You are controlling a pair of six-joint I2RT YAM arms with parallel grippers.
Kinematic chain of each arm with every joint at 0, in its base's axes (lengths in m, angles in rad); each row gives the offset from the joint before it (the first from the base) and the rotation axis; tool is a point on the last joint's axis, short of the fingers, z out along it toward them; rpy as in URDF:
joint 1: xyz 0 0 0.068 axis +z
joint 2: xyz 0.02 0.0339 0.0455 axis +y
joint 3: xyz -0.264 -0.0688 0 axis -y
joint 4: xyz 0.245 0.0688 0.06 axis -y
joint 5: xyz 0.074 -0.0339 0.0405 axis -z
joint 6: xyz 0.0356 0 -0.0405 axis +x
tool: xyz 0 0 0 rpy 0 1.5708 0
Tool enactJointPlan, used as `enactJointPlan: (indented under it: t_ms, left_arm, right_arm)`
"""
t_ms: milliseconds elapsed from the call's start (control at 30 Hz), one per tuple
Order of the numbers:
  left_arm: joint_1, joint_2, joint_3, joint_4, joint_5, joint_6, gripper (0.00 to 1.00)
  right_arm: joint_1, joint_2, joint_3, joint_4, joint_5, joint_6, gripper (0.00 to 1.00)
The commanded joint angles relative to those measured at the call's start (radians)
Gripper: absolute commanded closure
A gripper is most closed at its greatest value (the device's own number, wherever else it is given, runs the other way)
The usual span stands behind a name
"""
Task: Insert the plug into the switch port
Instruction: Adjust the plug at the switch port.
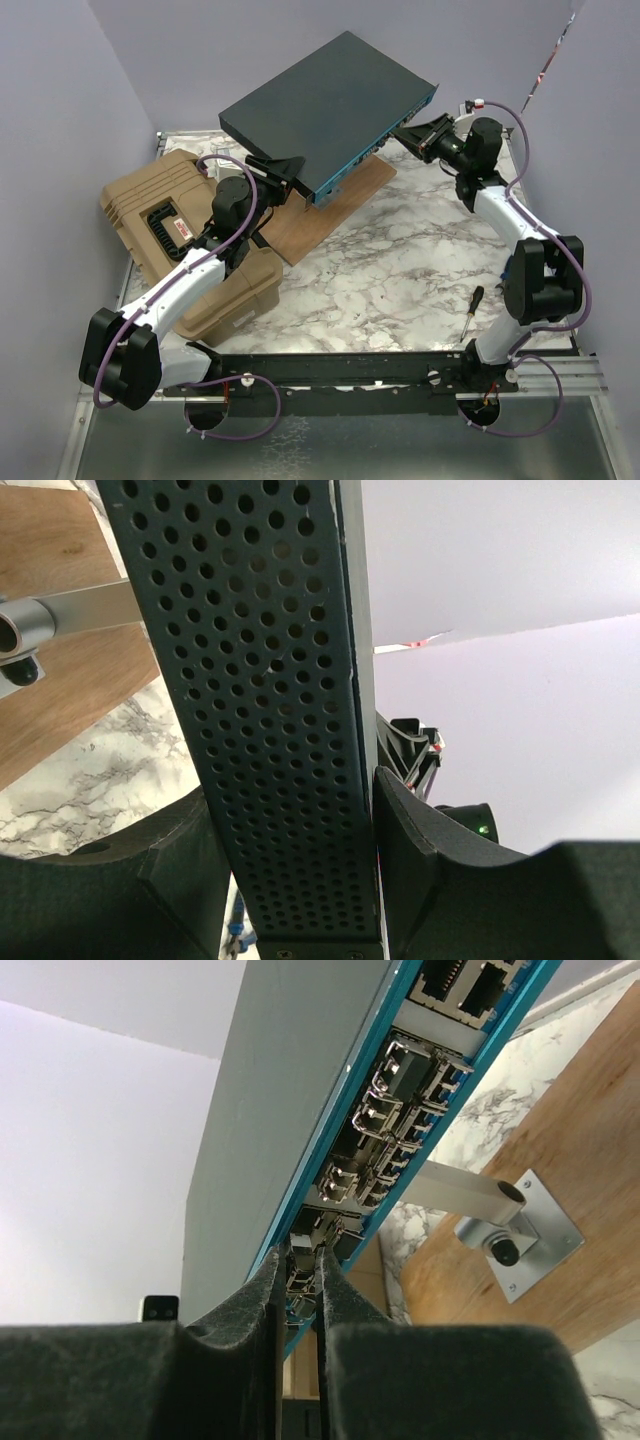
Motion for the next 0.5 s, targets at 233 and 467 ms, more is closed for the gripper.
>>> enactJointPlan:
  t_ms: [233,467]
  left_arm:
    - [-0.004,-0.075,-0.009,-0.050,-0.001,0.053,1.00]
    - [-0.004,-0.074,0.005,-0.083,-0.007,0.071,1.00]
  right_arm:
    - [0.004,-0.003,0.260,-0.515,0.049,-0.288,0.89]
    - [0.005,0.003,0.400,-0.750,0.139,-0.401,0.85]
